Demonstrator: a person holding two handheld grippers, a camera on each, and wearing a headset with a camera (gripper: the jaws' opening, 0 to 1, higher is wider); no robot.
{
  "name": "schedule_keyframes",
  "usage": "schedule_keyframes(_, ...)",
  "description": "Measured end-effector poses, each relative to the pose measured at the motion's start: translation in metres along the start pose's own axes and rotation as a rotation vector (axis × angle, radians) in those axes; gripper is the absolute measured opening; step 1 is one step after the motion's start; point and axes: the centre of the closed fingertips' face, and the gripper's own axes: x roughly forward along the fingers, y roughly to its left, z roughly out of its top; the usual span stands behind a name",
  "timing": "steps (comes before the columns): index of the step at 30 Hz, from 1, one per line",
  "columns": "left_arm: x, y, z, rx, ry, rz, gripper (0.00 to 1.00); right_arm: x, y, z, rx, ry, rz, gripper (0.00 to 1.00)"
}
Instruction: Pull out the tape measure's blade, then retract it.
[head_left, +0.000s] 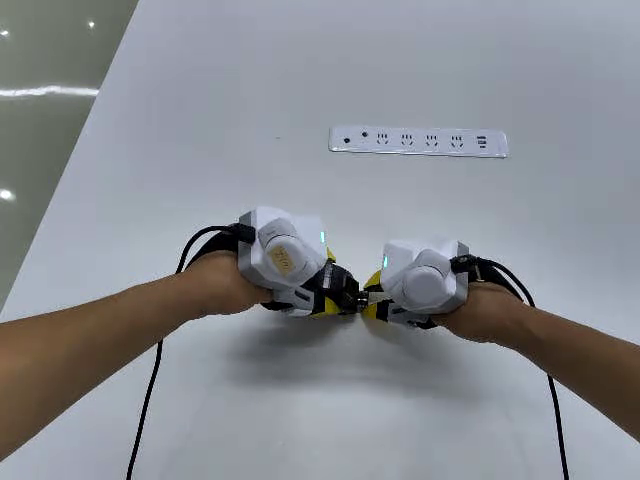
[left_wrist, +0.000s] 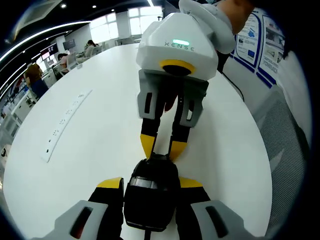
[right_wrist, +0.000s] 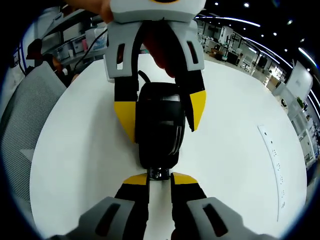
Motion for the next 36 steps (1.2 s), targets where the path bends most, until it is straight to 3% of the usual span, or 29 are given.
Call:
schedule_keyframes(20, 0.0012, -0.0004, -0.0005, 0.037, 0.009, -0.002, 0.36, -0.0004, 0.0016, 0.0, -0.013, -0.028, 0.035, 0.14)
schedule_keyframes(36, 0.0015, -0.0007, -0.0017, 0.055, 0.034, -0.003, 0.35, -0.0017, -0.0003, -0.0011, -0.025, -0.035, 0.009, 0.13)
